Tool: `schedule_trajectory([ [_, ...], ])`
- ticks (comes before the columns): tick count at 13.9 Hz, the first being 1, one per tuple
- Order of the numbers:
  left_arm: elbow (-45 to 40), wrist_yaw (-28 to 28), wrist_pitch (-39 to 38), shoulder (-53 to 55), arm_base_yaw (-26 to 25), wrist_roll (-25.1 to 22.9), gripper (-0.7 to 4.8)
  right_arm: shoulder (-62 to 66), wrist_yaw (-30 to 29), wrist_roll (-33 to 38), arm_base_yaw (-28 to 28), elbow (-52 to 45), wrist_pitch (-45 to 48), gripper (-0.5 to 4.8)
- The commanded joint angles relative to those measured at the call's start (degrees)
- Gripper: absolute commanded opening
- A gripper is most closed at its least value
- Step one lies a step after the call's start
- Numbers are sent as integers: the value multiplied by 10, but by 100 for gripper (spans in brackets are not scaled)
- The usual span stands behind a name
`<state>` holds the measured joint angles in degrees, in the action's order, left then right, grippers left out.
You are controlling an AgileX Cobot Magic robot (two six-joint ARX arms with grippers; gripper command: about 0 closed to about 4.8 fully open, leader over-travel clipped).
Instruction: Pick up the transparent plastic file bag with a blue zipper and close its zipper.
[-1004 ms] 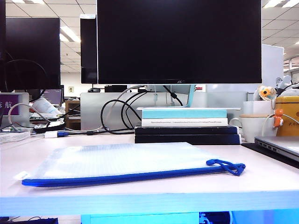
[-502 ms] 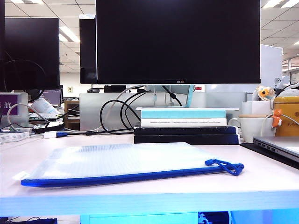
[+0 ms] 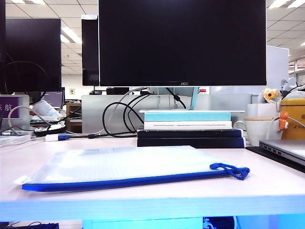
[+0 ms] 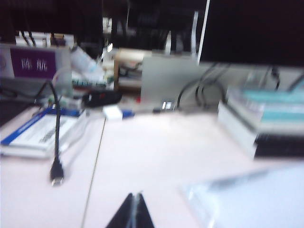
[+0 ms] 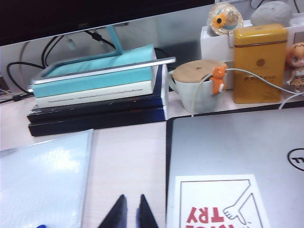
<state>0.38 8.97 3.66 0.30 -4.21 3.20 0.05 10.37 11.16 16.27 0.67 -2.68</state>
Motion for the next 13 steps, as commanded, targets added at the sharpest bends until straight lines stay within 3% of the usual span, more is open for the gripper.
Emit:
schedule_trajectory([
  [1,0,14,-43,-2,0,-62,-5,0,2,-2,0,-3,-1,41],
  [3,0,30,-54,-2,0,-64,16,0,1,-2,0,-3,-7,41],
  [4,0,61,-55,-2,0,-65,79,0,0,-2,0,-3,-10,41],
  [5,0,93,-63,-2,0,-76,106,0,0,-2,0,-3,-10,41],
  [6,0,91,-77,-2,0,-83,94,0,0,-2,0,-3,-10,41],
  [7,0,26,-118,-2,0,-88,-5,0,0,-2,0,-3,-10,41],
  [10,0,-43,-121,-2,0,-87,-5,0,0,-2,0,-3,-10,41],
  [13,0,-42,-124,-2,0,-81,-5,0,0,-2,0,-3,-10,41],
])
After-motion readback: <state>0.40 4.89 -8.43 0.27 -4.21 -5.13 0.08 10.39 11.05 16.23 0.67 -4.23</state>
